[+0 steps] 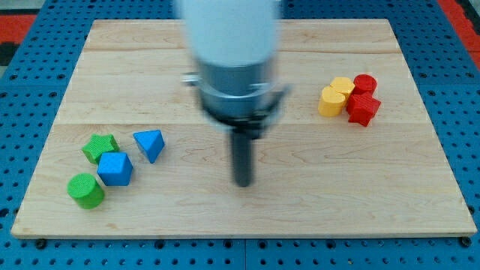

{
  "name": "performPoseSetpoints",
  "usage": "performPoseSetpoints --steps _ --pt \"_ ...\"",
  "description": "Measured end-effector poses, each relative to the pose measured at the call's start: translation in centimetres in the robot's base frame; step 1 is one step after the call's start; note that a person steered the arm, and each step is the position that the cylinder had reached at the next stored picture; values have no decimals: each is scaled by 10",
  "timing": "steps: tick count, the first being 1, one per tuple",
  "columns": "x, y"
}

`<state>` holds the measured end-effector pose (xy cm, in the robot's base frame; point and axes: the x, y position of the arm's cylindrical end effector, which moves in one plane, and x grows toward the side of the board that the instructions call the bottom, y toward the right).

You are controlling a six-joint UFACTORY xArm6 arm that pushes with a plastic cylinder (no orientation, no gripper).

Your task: Move red star to the top of yellow hexagon

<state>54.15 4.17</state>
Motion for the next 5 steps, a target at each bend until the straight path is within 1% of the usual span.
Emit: performPoseSetpoints --steps 1,2,3,4,5 --pt "-1 86" --pt "-24 149" --pt "-67 201" --pt "-100 206" --pt "-116 148"
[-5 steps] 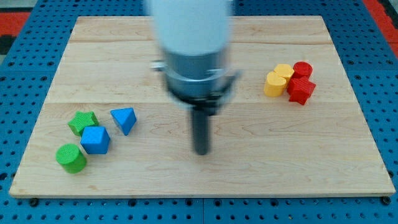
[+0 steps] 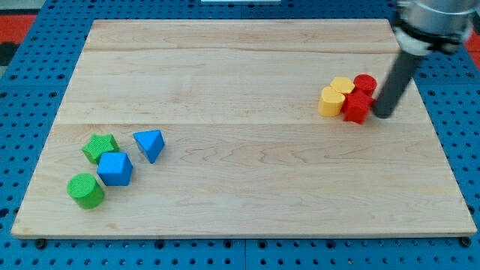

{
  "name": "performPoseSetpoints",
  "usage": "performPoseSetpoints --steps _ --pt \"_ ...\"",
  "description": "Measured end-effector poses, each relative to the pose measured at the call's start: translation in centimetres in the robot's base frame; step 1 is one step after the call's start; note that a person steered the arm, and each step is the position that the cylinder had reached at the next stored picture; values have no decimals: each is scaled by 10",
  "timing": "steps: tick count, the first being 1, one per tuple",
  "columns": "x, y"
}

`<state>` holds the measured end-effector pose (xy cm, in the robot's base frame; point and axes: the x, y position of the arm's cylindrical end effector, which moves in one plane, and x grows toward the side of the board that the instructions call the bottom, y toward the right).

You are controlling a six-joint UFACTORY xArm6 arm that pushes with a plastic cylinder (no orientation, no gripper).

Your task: Move red star to the top of yellow hexagon

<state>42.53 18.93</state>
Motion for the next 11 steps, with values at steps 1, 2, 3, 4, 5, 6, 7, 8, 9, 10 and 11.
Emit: performPoseSetpoints --steps 1,2,3,4,5,6,7,8,9,10,11 --pt "-11 -53" --pt "-22 -81" --pt "-13 -88" --pt "-21 -156" --pt "-40 -178" --pt "-18 -142" --pt "-20 -121" --pt "-53 -145" --pt "-62 -125" --pt "-81 -92" --pt "-120 -58"
